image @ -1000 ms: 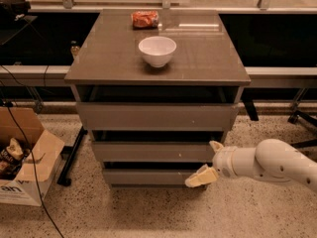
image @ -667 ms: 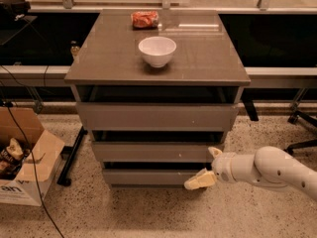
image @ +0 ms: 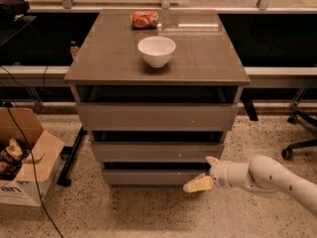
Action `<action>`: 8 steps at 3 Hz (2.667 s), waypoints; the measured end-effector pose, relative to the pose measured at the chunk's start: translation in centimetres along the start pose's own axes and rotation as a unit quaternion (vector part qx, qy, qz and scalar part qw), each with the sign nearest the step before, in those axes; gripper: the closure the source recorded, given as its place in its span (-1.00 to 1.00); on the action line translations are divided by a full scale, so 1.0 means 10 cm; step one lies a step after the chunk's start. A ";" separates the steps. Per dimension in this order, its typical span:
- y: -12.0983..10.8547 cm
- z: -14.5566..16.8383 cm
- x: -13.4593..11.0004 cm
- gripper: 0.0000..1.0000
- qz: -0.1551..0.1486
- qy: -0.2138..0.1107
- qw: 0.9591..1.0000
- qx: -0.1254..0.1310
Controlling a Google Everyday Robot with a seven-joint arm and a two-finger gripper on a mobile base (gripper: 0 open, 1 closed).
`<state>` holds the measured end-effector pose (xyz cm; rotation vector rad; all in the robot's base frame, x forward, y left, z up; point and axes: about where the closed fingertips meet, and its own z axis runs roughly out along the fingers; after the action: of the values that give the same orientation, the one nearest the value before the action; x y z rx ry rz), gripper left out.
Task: Open bottom drawer
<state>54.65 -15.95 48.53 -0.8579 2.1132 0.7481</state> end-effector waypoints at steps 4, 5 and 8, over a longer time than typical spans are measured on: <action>-0.11 0.61 0.51 -1.00 0.008 0.029 0.998 0.046; -0.28 0.88 0.70 -1.00 0.005 0.041 0.998 0.050; -1.25 1.55 1.08 -1.00 0.080 0.006 0.996 0.048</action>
Offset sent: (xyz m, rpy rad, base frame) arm 0.0020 0.0109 -0.0223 0.0072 0.0148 -0.0361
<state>64.74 -16.08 28.30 -0.6487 2.2301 0.7180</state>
